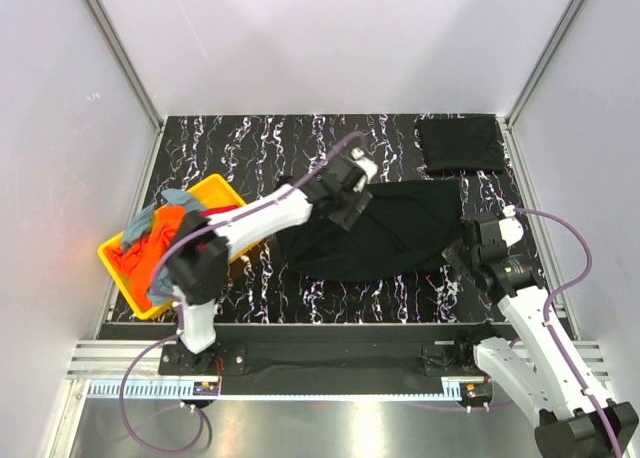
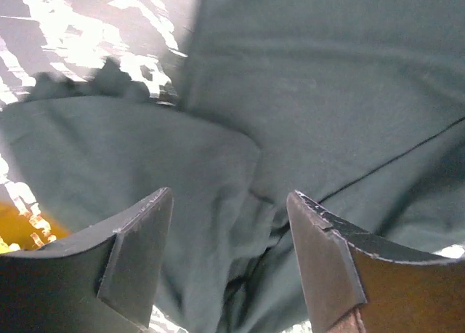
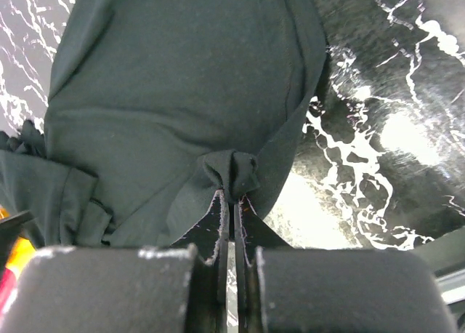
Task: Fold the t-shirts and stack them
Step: Flatten the tshirt out
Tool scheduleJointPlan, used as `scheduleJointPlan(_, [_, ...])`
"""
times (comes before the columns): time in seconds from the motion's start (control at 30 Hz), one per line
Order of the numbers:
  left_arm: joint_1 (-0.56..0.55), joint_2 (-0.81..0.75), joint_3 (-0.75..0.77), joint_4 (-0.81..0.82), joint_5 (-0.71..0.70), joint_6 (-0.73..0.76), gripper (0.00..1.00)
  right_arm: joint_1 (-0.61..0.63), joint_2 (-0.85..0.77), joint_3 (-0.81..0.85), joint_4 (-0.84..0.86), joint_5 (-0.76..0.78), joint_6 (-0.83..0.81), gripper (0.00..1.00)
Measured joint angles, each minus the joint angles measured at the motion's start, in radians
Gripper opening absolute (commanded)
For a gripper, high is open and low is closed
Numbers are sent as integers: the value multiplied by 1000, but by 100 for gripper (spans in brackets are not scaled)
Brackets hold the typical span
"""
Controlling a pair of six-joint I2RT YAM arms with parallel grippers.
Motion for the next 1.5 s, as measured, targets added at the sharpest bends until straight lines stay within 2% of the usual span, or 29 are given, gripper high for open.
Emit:
scheduleJointPlan(0.17, [-40,187,62,-52,-92,31,73,0,3,-29,27,-40,0,0])
scheduleJointPlan(0.27, [-35,264,81,-80,-167,32,64,0,14,-34,43,-63,0,0])
scheduleJointPlan(0.37, [-26,294,87,-93,-198,30,38,0,26,-34,55,-80,0,0])
scheduleJointPlan(0.4, [-21,296,92,-101,-203,30,21,0,28,-34,57,-85,0,0])
scheduleJointPlan(0.5, [-7,297,117,-109,-211,23,0,0,27,-34,60,-99,0,0])
scheduleJointPlan(0.6, [11,286,125,-112,-224,7,0,0,29,-34,63,-103,0,0])
scheduleJointPlan(0.73, [31,216,123,-132,-220,-19,15,0,63,-34,76,-92,-6,0])
scheduleJointPlan(0.8, [45,144,122,-137,-198,-42,15,-1,114,-25,78,-75,-19,0])
scheduleJointPlan(0.9, [82,-8,117,-132,-149,-85,5,-24,209,14,64,-57,-44,0])
scheduleJointPlan(1.0, [135,-187,58,-105,-107,-143,2,-83,279,88,35,-41,-71,0])
scheduleJointPlan(1.13, [201,-412,-135,-45,-42,-236,0,-148,294,158,13,-23,-100,0])
scheduleJointPlan(1.23, [205,-542,-353,13,21,-320,0,-210,273,174,-17,-15,-112,0])
scheduleJointPlan(1.4, [200,-648,-660,79,90,-469,0,-303,201,186,-83,11,-118,0])
scheduleJointPlan(1.5, [205,-697,-813,140,154,-554,0,-309,142,184,-90,0,-117,0])
